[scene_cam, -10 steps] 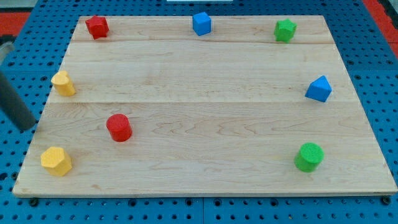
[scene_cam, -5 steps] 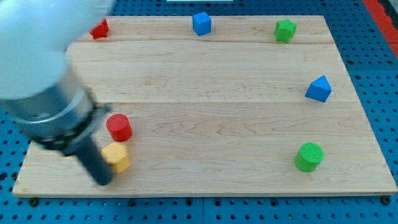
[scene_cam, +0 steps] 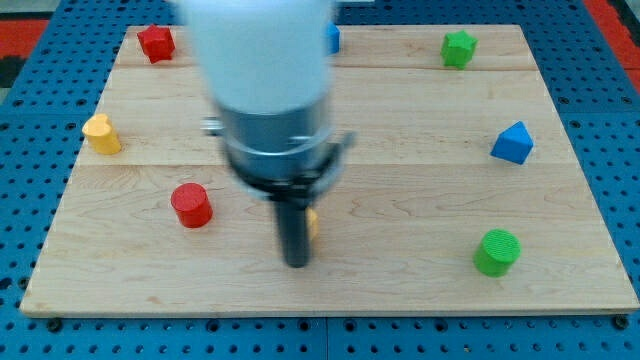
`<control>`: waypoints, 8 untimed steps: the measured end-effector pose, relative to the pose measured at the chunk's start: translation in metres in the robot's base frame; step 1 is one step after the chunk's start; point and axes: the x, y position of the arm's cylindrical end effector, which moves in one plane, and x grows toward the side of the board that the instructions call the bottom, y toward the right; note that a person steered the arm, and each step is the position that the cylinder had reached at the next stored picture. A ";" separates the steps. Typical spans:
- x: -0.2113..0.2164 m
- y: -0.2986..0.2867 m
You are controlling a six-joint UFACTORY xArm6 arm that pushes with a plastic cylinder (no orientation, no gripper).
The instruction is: Move the hexagon diagonal bottom right to the red circle
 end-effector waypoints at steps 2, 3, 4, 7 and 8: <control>0.000 -0.023; 0.000 -0.040; -0.016 -0.065; -0.068 -0.089; -0.068 -0.095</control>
